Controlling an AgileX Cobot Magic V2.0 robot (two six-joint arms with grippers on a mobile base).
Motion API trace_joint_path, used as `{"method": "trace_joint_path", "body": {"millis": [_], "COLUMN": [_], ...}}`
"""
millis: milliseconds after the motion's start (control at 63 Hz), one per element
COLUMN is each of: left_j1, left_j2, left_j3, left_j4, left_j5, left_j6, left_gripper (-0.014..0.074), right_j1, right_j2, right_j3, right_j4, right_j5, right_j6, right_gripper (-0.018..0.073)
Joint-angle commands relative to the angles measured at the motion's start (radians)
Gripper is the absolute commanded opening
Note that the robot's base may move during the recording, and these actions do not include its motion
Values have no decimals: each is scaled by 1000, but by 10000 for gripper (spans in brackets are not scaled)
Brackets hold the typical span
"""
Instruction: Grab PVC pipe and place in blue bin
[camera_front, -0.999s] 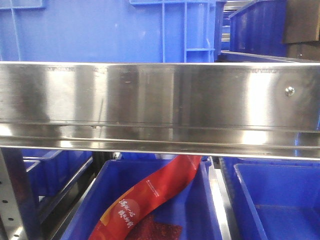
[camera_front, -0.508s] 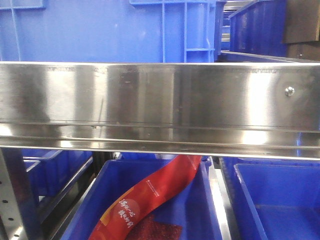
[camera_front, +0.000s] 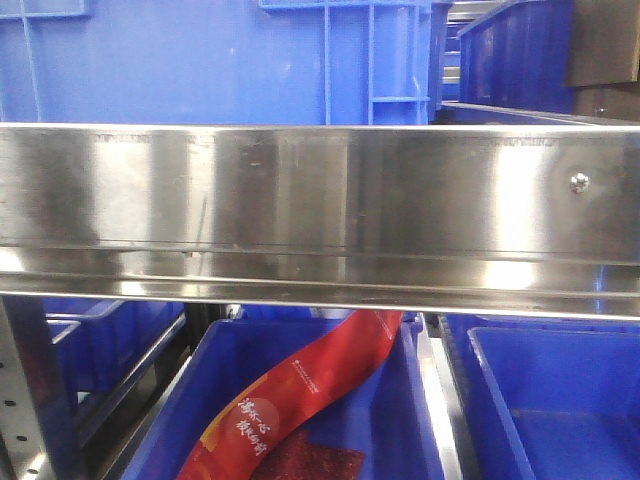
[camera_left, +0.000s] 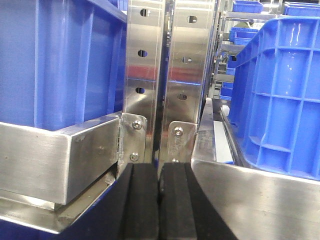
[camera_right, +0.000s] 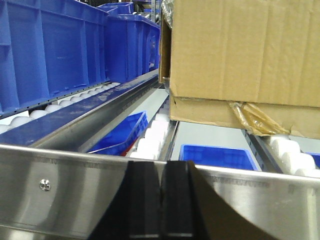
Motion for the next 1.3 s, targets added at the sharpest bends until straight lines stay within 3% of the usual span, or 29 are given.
{"method": "trace_joint_path", "body": {"millis": [0, 492, 777, 1285], "left_j1": [-7, -7, -7, -7], "left_j2": [-5, -5, -5, -5], "left_j3": [-2, -2, -2, -2], "left_j4": [-7, -7, -7, -7], "left_j5": [-19, -19, -19, -19], "left_j6": [0, 0, 0, 0], "left_gripper": [-111, -111, -111, -111], "right_j1": [-26, -46, -46, -46], "right_j2": [-2, -2, -2, -2], "right_j3": [0, 0, 0, 0], "right_j4": [-8, -9, -9, -9], "right_j5": [-31, -71, -170, -172], "right_j6": [2, 2, 2, 2], "right_gripper": [-169, -169, -169, -169]}}
